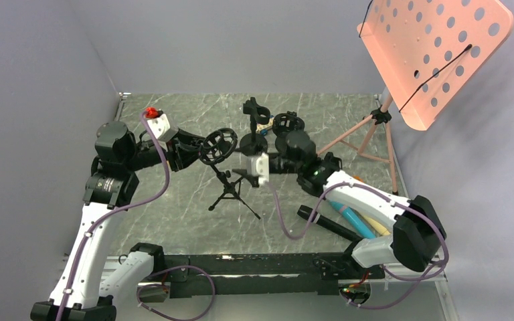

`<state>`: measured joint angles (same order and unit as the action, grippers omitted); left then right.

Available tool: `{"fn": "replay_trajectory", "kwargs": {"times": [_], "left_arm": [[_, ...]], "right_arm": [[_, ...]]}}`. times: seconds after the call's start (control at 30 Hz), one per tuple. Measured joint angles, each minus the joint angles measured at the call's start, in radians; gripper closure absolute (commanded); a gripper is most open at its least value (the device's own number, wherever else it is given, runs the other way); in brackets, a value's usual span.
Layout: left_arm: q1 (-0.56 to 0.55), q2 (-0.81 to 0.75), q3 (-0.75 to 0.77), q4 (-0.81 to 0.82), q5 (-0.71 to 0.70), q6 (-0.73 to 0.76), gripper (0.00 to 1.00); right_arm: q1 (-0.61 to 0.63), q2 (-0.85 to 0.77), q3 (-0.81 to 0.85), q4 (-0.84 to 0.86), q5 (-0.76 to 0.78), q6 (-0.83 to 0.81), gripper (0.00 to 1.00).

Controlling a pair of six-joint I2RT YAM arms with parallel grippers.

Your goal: Remove the microphone from the stand

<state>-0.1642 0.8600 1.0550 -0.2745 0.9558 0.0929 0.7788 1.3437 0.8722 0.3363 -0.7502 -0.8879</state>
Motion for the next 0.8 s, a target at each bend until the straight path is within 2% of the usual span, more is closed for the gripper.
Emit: {"fn": "replay_trajectory", "kwargs": {"times": [0.13, 0.27, 0.53, 0.63, 0.8], "left_arm": [[0.002, 0.0, 0.0, -0.017, 0.011, 0.032, 1.0], [0.002, 0.001, 0.0, -0.046, 0.015, 0.06, 1.0], [0.002, 0.003, 0.0, -0.045, 0.013, 0.092, 1.0], [0.002, 0.003, 0.0, -0.042, 0.003, 0.097, 1.0], [0.002, 0.003, 0.0, -0.027, -0.023, 0.105, 1.0]], "right_arm": [[-0.098, 0.006, 0.197, -0.222, -0.012, 0.103, 0.37], [-0.189, 0.082, 0.423, -0.457, -0.093, 0.245, 0.39], [-0.253, 0.459, 0.817, -0.855, -0.33, 0.627, 0.34], [-0.242, 0.528, 0.83, -0.903, -0.394, 0.763, 0.33], [-0.219, 0.538, 0.76, -0.844, -0.493, 1.012, 0.33]]}}
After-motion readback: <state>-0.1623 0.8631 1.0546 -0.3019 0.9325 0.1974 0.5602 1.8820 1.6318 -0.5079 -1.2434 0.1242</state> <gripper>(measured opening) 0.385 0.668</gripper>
